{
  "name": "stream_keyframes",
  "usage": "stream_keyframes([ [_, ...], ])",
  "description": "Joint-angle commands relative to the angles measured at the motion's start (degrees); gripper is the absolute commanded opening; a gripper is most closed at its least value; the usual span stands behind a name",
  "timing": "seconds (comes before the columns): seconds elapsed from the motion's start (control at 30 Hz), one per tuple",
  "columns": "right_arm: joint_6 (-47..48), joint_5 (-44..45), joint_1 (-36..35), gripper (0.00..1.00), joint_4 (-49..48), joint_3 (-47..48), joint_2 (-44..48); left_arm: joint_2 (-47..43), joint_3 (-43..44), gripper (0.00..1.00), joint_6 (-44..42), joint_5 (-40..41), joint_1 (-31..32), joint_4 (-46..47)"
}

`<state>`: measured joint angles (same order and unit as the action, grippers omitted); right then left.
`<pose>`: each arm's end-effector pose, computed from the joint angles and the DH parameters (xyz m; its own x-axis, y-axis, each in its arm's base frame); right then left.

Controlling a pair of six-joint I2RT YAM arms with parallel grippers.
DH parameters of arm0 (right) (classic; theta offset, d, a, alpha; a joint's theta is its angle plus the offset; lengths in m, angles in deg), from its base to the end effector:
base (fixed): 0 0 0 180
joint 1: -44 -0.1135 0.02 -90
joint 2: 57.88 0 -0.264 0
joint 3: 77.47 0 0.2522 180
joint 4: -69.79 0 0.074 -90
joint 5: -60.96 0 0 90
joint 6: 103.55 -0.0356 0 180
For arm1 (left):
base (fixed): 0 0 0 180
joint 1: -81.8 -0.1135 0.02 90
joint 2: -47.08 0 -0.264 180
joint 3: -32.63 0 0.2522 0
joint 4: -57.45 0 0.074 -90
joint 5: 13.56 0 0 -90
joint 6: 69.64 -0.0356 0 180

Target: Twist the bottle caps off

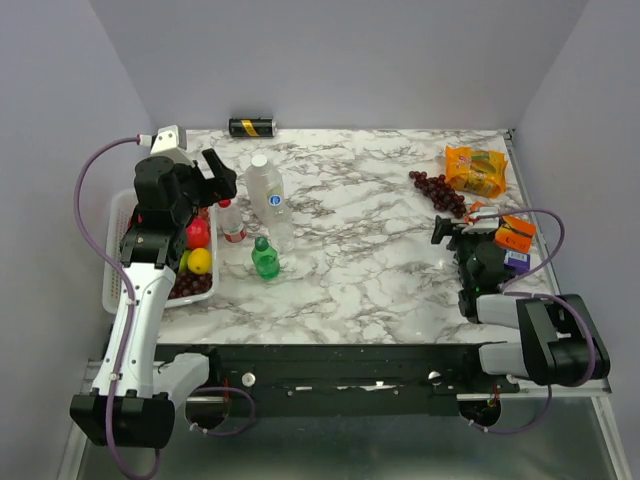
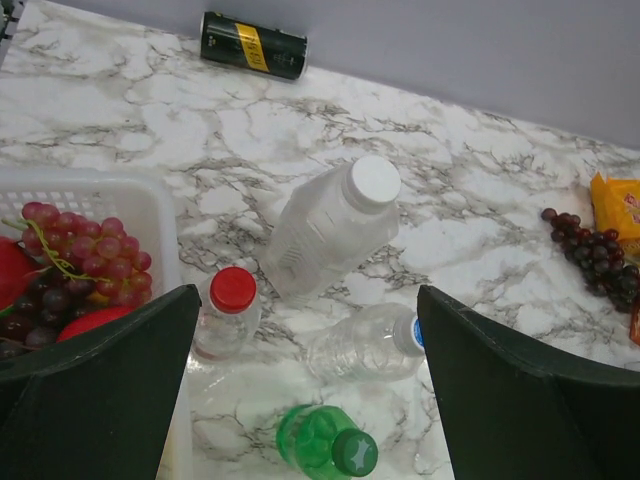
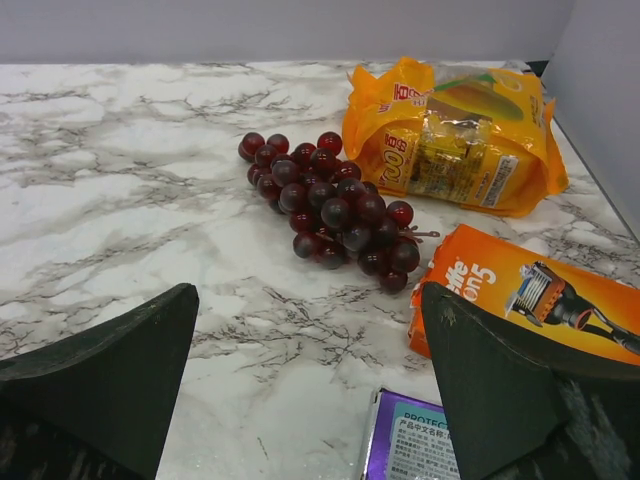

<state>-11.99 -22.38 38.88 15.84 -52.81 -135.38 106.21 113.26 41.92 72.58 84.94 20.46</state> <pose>0.2240 0.0159 0.1724 0.0186 -0.0255 -0.9995 0.0274 0.9993 -0.0250 0.2243 -0.0147 0.4033 -0.2919 -0.3512 -0.8896 0.0131 0.9286 -0.3708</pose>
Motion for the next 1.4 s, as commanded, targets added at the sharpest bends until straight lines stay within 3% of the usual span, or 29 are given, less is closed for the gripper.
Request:
stream_keyframes([
  [0.0,1.07,-0.14,0.29,1.0,4.38,0.26,6.81,-3.76,-3.84,0.99,-1.87,-5.98,0.2,4.15],
  [0.13,1.26,-2.44,0.38,1.0,14.33,2.89,15.51,-4.9,-7.28,0.99,-3.81,-12.23,1.6,7.92],
  [0.2,-5.82,1.58,0.29,1.0,21.16,4.3,21.4,-4.29,-7.37,0.99,-5.82,-11.7,4.94,7.67],
  [0.33,-13.24,4.76,0.38,1.0,34.63,9.57,29.23,-1.22,-5.79,0.99,-12.23,-0.31,12.76,2.66],
  [0.47,-23.08,14.16,0.38,1.0,49.48,14.67,34.15,1.15,-7.1,0.99,-13.73,3.23,17.33,2.31],
  [0.7,-20.28,7.69,0.29,1.0,57.32,17.14,43.82,7.31,-6.75,0.99,-15.85,10.18,22.18,2.39],
  [1.0,-20.64,2.23,0.29,1.0,63.12,20.21,48.67,16.44,-1.75,0.77,-16.64,12.47,22.26,1.51],
  [1.1,-20.64,1.61,0.38,1.0,64.18,20.92,48.23,18.21,-0.96,0.65,-16.55,12.47,22.26,1.78],
  [1.37,-20.11,-4.62,0.29,0.99,64.27,22.06,42.96,19.0,-0.96,0.13,-16.73,10.63,22.44,1.87],
])
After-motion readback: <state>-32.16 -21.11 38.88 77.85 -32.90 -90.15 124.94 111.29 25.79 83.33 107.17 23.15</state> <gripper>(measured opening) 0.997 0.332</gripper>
